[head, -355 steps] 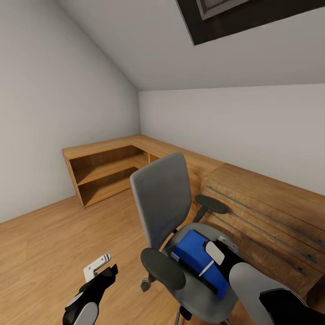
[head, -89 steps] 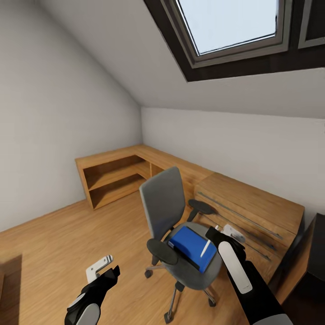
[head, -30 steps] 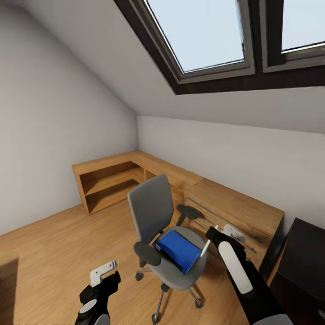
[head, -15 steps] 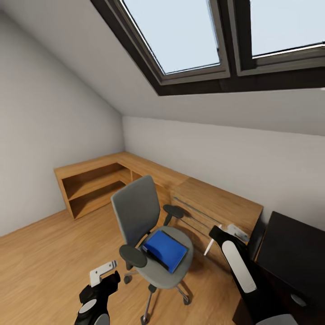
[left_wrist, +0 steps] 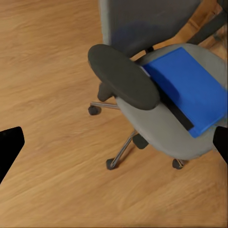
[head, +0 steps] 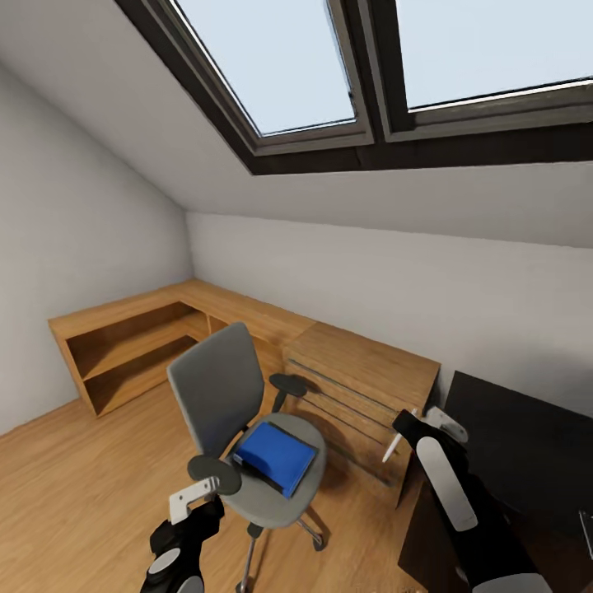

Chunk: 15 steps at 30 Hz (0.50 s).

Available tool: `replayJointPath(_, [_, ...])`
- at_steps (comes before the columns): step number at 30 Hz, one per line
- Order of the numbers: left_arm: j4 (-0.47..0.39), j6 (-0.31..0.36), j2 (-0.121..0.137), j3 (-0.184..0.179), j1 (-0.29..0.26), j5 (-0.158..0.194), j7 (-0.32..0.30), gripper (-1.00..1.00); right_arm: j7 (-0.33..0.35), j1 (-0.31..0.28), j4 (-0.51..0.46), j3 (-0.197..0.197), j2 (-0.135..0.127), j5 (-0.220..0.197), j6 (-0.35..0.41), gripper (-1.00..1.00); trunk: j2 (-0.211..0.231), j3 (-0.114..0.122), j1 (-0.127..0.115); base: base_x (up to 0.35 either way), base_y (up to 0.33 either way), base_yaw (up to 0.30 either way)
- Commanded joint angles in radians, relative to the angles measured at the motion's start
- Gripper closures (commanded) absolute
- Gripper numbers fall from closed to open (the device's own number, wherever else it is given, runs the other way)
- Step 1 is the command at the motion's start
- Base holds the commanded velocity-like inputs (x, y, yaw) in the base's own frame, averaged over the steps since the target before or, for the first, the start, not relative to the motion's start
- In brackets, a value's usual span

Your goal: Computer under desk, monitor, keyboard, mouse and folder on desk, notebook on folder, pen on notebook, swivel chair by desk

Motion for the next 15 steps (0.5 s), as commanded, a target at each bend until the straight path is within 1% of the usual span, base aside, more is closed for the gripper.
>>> replayJointPath(1, [-0.001, 0.004, 0.001, -0.006, -0.001, 0.004, 0.007, -1.0, -0.007, -0.001, -0.001, 0.0, -0.002, -0.005, 0.003, 1.0, -0.001, 0.0, 0.0, 0.0, 0.0, -0.263])
replayJointPath(4, [-0.001, 0.004, 0.002, -0.015, -0.001, 0.005, 0.005, -1.0, -0.007, -0.001, 0.0, -0.01, -0.01, -0.004, 0.004, 1.0, -0.001, 0.0, 0.0, 0.0, 0.0, -0.24])
replayJointPath(7, [0.0, 0.004, 0.001, -0.025, 0.0, 0.006, 0.003, -1.0, -0.007, -0.001, 0.0, -0.013, -0.019, -0.003, 0.005, 1.0, -0.001, 0.0, 0.0, 0.0, 0.0, -0.138])
replayJointPath(9, [0.001, 0.004, 0.002, -0.041, -0.001, 0.006, 0.002, -1.0, -0.007, -0.001, 0.0, -0.014, -0.024, -0.002, 0.006, 1.0, -0.001, 0.0, 0.0, 0.0, 0.0, -0.078])
replayJointPath(10, [0.001, 0.004, 0.002, -0.061, -0.001, 0.006, 0.002, -1.0, -0.007, -0.001, 0.0, -0.014, -0.027, -0.002, 0.006, 1.0, -0.001, 0.0, 0.0, 0.0, 0.0, -0.045])
replayJointPath(11, [0.001, 0.004, 0.003, -0.071, -0.001, 0.005, 0.003, -1.0, -0.006, -0.001, 0.0, -0.014, -0.028, -0.002, 0.006, 1.0, -0.001, 0.0, 0.0, 0.0, 0.0, -0.036])
replayJointPath(15, [0.001, 0.004, 0.004, -0.097, -0.001, 0.003, 0.004, -1.0, -0.004, -0.001, 0.001, -0.014, -0.031, 0.0, 0.005, 1.0, -0.001, 0.0, 0.0, 0.0, 0.0, -0.021])
